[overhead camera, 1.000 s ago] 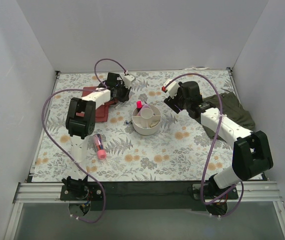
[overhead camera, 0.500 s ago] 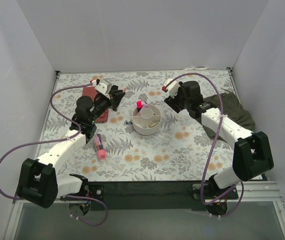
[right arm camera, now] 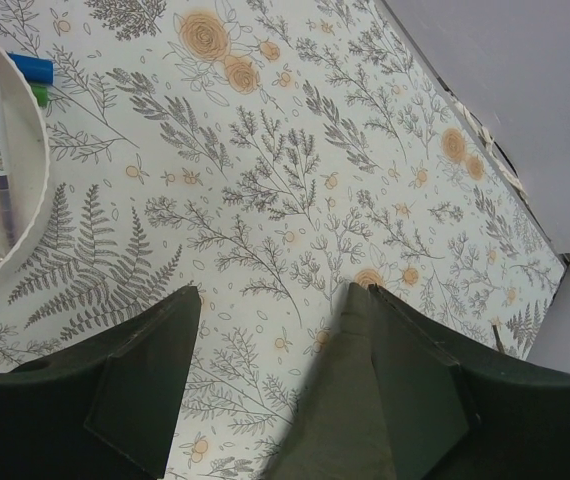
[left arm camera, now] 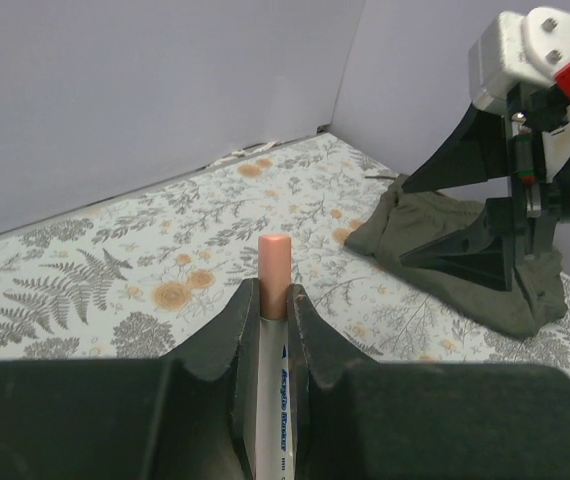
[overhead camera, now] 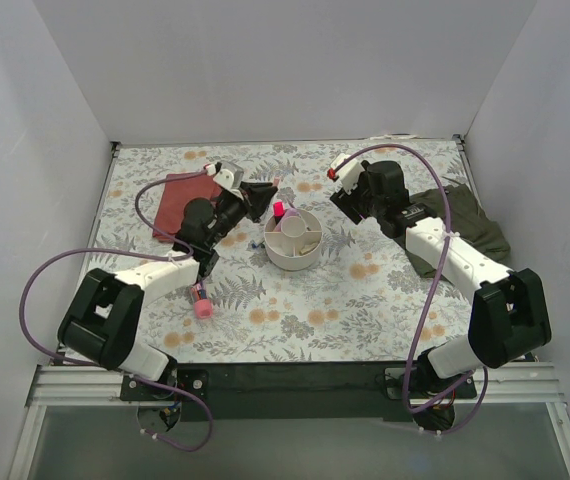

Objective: Sort the stationery into containers
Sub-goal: Place the pen in the storage box.

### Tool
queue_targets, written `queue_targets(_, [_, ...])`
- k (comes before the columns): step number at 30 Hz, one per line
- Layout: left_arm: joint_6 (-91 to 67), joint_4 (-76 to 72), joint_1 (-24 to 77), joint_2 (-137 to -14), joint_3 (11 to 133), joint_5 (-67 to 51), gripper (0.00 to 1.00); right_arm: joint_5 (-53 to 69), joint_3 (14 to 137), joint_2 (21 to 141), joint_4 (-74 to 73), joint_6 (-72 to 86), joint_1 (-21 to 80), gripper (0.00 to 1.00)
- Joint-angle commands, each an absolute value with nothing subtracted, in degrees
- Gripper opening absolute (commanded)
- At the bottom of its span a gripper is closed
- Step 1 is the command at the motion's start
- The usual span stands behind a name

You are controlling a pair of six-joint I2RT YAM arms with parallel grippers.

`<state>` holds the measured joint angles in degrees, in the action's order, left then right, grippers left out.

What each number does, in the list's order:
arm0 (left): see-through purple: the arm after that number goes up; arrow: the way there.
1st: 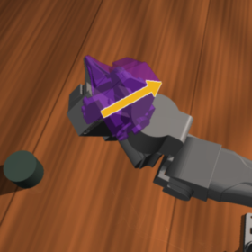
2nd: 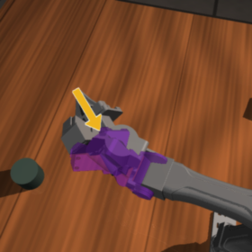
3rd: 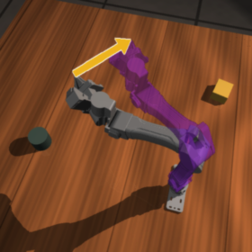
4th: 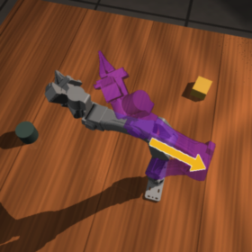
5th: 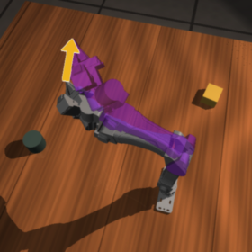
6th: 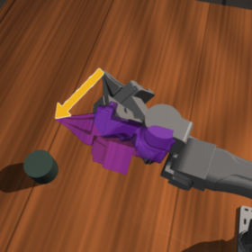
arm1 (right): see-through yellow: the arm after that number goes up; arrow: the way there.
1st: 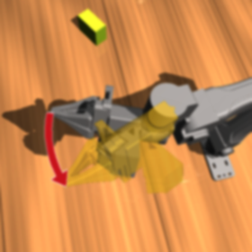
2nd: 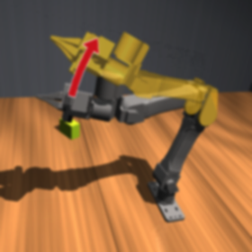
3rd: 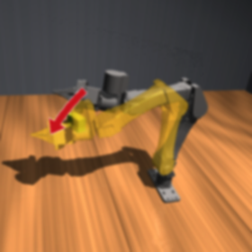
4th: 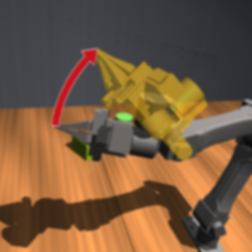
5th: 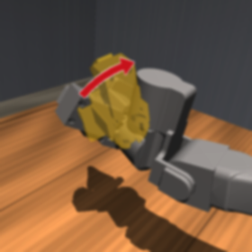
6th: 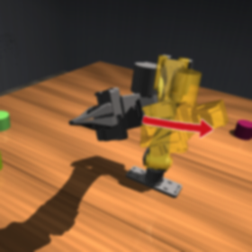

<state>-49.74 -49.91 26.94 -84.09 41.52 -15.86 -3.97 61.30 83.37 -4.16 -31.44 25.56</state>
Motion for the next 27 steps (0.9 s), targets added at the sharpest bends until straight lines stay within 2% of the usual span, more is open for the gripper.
queue_targets(1, [-51.2,-59.2,28.9,-85.3,39.6,-14.1,0.0,-5.0,61.2,81.7,-2.3,-30.8,25.3,0.75])
queue_targets(16, [-53.2,-73.8,31.6,-93.4,34.4,-11.8,0.0,-4.7,64.5,86.0,-2.4,-29.6,25.3,0.75])
queue_targets(25, [-54.0,-77.4,31.6,-97.0,33.0,-11.4,0.0,-4.4,64.2,87.8,-2.5,-29.4,25.3,0.75])
queue_targets(26, [-54.4,-77.4,31.6,-97.0,32.8,-11.3,0.01,-4.4,64.2,87.8,-2.5,-29.4,25.3,0.75])
queue_targets(27, [-54.6,-77.3,31.6,-96.9,32.6,-11.0,0.08,-4.4,64.2,88.0,-2.5,-29.4,25.3,0.76])
